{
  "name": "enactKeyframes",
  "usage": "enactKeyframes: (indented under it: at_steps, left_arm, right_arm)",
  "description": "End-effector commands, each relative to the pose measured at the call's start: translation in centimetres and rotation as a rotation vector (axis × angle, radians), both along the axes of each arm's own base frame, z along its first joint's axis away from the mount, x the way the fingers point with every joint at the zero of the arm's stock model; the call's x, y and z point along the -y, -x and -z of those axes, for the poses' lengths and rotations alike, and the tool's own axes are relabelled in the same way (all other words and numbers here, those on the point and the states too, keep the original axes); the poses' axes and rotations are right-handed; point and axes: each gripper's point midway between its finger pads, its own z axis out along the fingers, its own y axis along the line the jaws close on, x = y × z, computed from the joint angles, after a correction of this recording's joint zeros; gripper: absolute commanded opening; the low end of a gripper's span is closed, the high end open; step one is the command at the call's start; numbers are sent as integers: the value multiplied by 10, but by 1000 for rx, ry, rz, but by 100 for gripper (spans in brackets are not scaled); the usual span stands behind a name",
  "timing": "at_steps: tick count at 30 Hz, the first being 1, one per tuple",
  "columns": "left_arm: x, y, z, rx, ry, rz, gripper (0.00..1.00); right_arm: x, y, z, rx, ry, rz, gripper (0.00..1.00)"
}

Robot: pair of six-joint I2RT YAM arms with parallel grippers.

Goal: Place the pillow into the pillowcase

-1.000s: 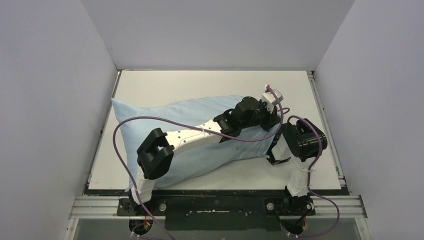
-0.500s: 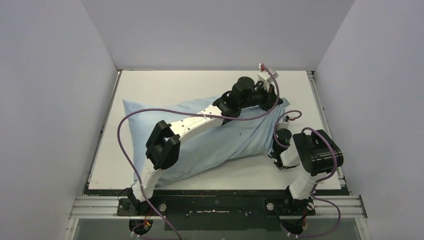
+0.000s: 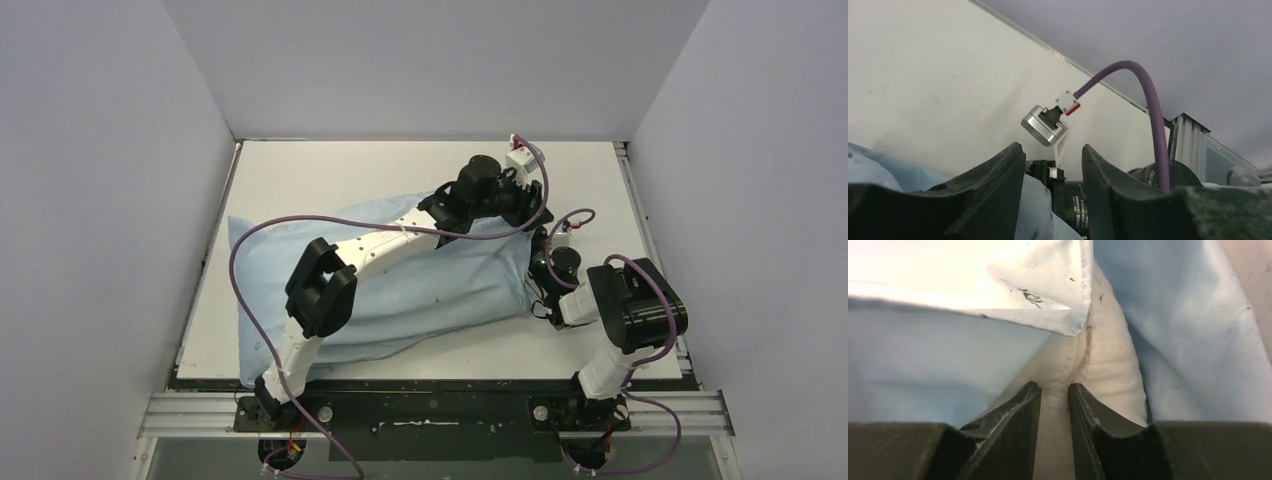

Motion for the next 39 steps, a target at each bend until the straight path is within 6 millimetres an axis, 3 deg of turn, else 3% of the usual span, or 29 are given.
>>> enactKeyframes:
  at_steps: [1, 7, 12, 16, 20, 24, 28, 33, 39]
  left_arm:
    - [-42, 11, -77, 143, 35, -68, 46]
    - [-107, 14, -72, 158, -47, -278, 54]
    - [-171, 15, -41, 90, -189, -499, 57]
    - [-223, 24, -1, 16, -296, -668, 58]
    - [-258, 38, 39, -48, -345, -764, 59]
    - [-266, 48, 67, -86, -316, -767, 60]
    - [-250, 53, 70, -52, -267, -688, 60]
    - [-251, 56, 80, -28, -306, -655, 60]
    - [-249, 60, 78, -17, -297, -636, 60]
  right_arm:
    - [1, 4, -3, 18, 50, -65, 30]
    - [73, 2, 10, -104, 191, 75, 41]
    - [122, 2, -13, -174, 403, 156, 48]
    - [135, 3, -48, -138, 545, 145, 62]
    - [107, 2, -82, 48, 545, -15, 73]
    - [81, -13, -83, 134, 499, -179, 77]
    - [47, -40, -73, 147, 465, -385, 77]
    - [28, -72, -77, 179, 414, -426, 78]
    - [-13, -96, -45, 123, 441, -575, 78]
